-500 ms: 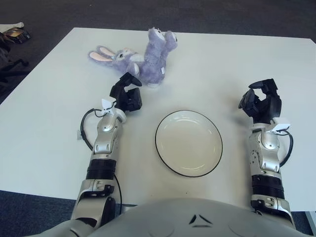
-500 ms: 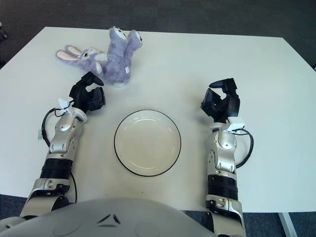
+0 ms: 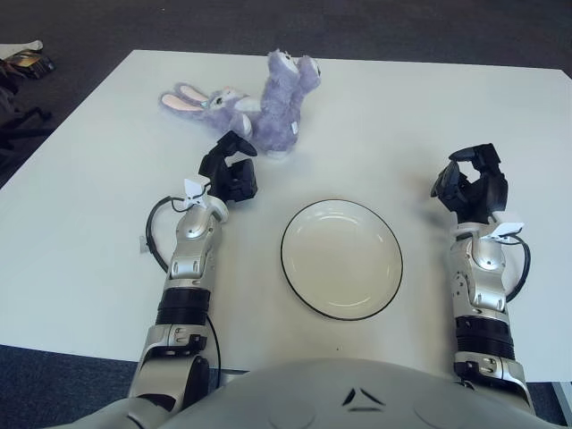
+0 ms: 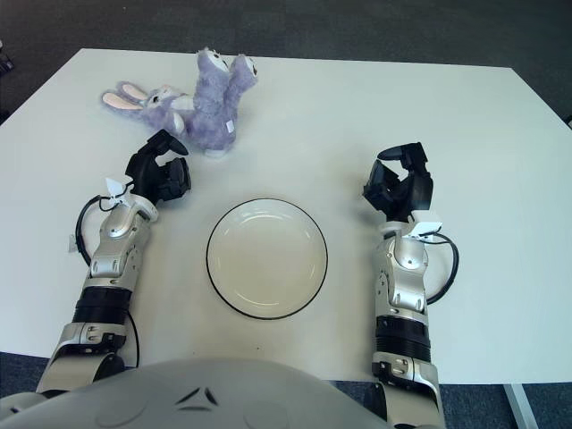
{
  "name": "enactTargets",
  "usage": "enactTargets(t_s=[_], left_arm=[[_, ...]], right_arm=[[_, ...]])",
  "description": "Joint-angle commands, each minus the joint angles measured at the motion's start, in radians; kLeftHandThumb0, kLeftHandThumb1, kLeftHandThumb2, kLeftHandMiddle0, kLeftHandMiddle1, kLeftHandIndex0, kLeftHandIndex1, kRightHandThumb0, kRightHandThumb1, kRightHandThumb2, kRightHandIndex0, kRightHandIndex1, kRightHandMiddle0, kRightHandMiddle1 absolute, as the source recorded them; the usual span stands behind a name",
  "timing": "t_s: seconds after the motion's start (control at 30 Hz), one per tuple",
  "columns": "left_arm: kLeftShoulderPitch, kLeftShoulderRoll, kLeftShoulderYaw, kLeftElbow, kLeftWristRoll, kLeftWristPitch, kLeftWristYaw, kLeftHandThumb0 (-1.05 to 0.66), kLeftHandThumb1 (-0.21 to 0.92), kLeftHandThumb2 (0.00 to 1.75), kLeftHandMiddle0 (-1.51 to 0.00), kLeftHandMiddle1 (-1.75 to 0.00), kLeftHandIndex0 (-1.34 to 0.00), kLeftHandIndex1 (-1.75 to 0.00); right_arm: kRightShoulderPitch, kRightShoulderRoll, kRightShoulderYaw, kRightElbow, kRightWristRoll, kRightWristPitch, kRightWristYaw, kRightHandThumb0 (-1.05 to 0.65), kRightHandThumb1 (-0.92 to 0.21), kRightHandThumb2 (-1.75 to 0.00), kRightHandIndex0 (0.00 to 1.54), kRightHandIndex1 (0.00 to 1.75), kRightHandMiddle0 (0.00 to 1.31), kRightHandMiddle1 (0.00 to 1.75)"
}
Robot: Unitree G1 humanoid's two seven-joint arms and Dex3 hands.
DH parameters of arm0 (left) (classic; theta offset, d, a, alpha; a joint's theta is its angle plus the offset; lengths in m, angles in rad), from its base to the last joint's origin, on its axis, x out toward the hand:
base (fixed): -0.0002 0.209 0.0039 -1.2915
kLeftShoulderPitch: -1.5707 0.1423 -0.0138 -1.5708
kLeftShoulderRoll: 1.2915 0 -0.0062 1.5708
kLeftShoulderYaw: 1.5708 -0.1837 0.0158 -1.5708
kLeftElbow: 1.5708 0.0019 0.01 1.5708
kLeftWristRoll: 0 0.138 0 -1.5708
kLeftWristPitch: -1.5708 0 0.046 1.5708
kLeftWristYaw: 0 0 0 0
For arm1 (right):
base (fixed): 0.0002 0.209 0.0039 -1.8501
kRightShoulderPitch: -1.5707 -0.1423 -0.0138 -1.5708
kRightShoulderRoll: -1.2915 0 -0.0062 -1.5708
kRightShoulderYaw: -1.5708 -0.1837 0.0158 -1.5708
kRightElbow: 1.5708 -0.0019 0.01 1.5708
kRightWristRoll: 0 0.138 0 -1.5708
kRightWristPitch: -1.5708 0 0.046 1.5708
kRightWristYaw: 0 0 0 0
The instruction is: Put the doll into the plate.
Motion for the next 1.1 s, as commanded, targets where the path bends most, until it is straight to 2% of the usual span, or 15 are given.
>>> enactTargets(t_s=[0.0, 1.07], left_arm=[[0.038, -0.016, -0.006, 0.019, 0.003, 0.009, 0.01, -0.46, 0.36, 1.25, -1.11, -1.75, -0.57, -1.75], [0.043, -0.013, -0.009, 0.008, -0.002, 0.018, 0.004, -0.46, 0.37, 1.24, -1.11, -1.75, -0.56, -1.75]], right_arm=[[0.067, 0.049, 0.008, 0.052, 0.0, 0.013, -0.007, -0.39, -0.68, -0.86, 1.05, 1.75, 0.35, 1.75], [0.072, 0.044, 0.008, 0.037, -0.001, 0.043, -0.01, -0.39, -0.67, -0.87, 1.09, 1.75, 0.35, 1.75]])
